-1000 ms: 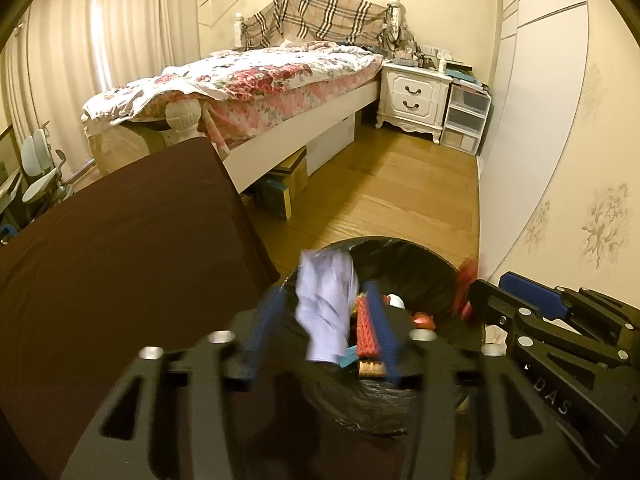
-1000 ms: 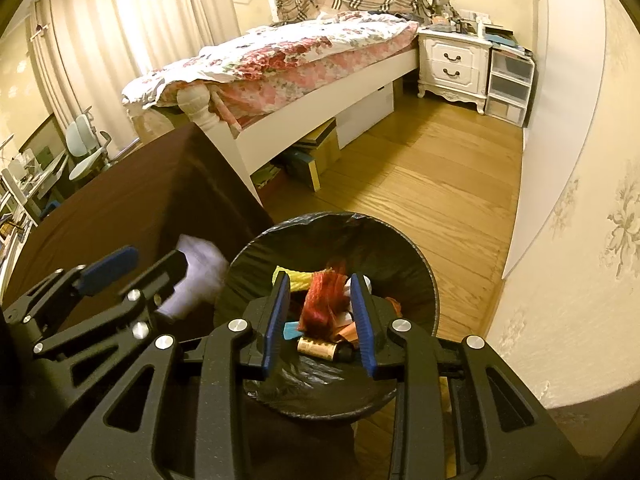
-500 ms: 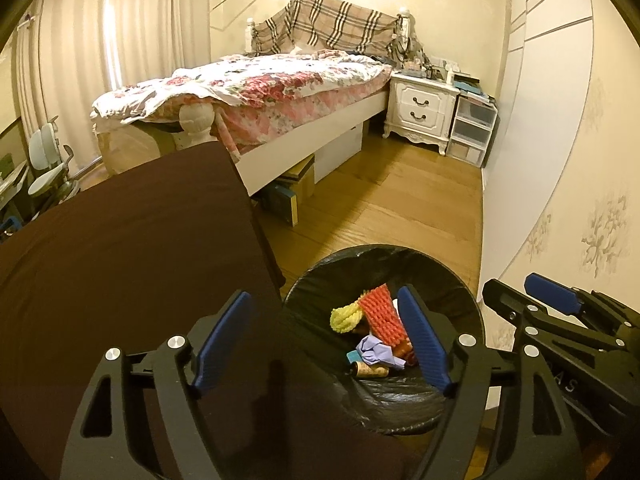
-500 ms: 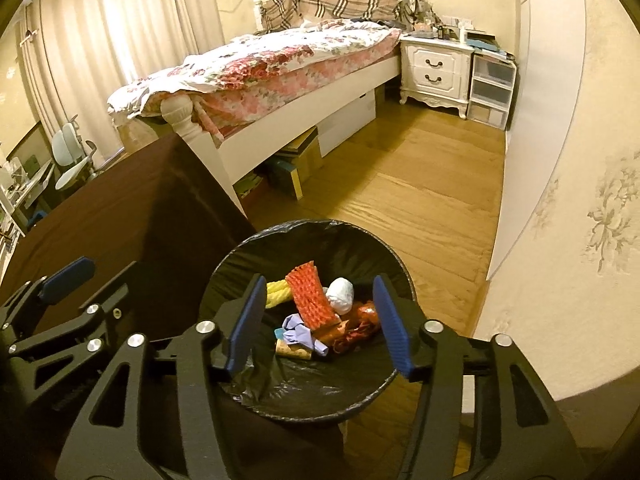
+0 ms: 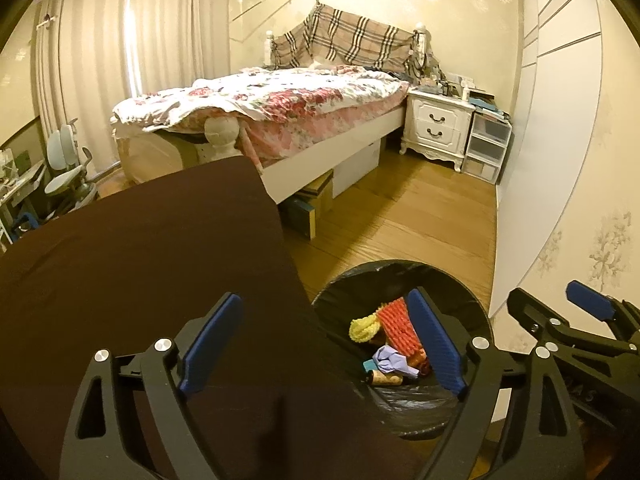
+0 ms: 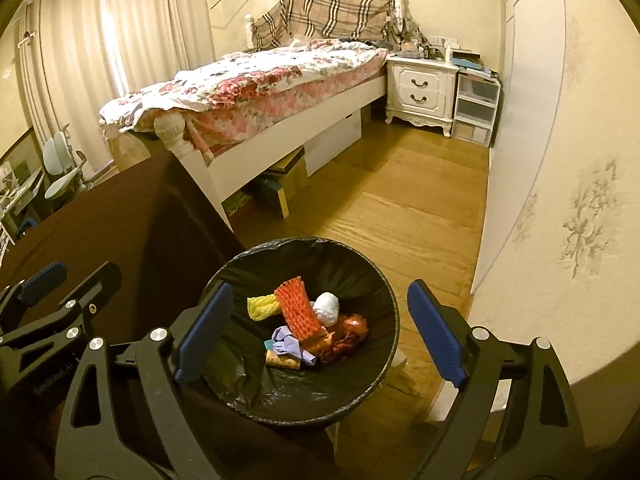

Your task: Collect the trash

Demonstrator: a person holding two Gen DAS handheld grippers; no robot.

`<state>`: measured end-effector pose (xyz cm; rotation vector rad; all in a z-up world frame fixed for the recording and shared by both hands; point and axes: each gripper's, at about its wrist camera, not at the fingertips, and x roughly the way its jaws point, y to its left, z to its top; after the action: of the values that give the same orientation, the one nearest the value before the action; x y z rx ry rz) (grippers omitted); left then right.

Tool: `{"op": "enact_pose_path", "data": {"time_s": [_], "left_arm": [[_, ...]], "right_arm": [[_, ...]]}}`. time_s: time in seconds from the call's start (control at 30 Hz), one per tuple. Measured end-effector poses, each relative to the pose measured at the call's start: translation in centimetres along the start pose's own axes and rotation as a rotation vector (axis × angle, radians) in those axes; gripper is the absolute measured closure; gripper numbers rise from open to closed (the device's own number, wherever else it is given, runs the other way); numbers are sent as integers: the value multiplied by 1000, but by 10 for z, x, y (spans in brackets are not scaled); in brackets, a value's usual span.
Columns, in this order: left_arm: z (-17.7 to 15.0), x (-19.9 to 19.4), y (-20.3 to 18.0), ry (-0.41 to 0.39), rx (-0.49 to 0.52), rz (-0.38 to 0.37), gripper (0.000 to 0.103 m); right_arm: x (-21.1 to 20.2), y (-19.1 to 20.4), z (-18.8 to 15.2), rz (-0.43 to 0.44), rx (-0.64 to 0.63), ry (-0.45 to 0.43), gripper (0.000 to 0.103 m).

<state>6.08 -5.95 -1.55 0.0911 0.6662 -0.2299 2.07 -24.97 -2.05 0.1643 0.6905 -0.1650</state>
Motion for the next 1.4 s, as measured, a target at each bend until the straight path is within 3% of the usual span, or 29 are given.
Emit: {"op": "enact_pose_path", "data": {"time_s": [0.9, 1.4], "left_arm": [[-20, -63, 28, -68, -33, 47, 15], [-26, -66, 32, -69, -41, 49, 15]], "right_arm": [[-58, 30, -18, 20, -45, -75, 15], [-66, 34, -28, 16, -63, -81, 15]]}}
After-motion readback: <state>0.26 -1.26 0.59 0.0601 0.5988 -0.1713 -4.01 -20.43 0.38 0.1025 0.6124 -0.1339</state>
